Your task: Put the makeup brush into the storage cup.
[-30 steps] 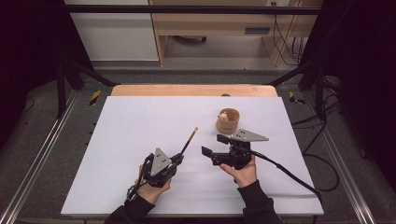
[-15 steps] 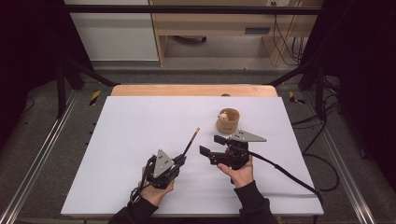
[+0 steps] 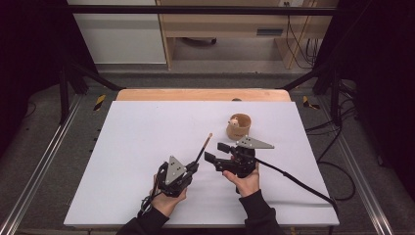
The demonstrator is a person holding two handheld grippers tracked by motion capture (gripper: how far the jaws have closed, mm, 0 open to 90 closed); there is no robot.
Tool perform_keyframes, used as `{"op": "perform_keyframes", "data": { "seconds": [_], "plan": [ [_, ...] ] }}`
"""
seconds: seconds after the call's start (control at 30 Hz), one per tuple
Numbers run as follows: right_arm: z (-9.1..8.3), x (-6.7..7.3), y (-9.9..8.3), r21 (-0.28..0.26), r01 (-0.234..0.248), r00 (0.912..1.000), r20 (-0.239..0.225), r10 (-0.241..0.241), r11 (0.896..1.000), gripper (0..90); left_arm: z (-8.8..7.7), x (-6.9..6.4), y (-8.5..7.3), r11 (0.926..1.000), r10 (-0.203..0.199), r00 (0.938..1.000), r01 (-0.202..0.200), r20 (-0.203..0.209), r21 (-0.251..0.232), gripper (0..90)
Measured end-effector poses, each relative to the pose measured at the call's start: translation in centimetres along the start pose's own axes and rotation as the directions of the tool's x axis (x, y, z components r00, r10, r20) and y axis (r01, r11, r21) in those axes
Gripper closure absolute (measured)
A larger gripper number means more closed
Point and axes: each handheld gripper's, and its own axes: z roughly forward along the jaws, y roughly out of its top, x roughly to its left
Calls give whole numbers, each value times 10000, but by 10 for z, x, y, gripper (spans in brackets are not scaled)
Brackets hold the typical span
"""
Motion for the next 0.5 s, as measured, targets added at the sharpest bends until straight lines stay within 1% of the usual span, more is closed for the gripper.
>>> {"op": "perform_keyframes", "data": {
  "seconds": [0.07, 0.1, 0.27, 0.37, 0.4, 0.47, 0.5],
  "plan": [
    [1, 1, 0, -9, -84, 10000, 6, 84, 10000, 298, 1, -2, 0, 10000, 37, 10000, -37, 17, 21, 842],
    [2, 1, 0, -8, -36, 10000, 41, 36, 10000, 302, 1, -2, 0, 10000, 36, 10000, -36, 27, 24, 842],
    [4, 1, 1, 15, -135, 9998, 125, 135, 9999, 346, 2, -4, -1, 10000, 29, 10000, -29, 30, 22, 842],
    [6, 0, 0, -2, -204, 9996, 189, 204, 9998, 394, 4, -6, -1, 10000, 65, 10000, -65, 52, 53, 842],
    [6, 0, 0, -2, -204, 9996, 189, 204, 9998, 394, 4, -6, -1, 10000, 65, 10000, -65, 52, 53, 842],
    [6, 1, 0, -14, -267, 9996, 135, 267, 9996, 429, 5, -7, -1, 9999, 94, 9999, -94, 53, 63, 842],
    [7, 1, -1, -20, -316, 9994, 112, 316, 9995, 461, 5, -7, -1, 9999, 72, 10000, -73, 60, 71, 842]
  ]
}}
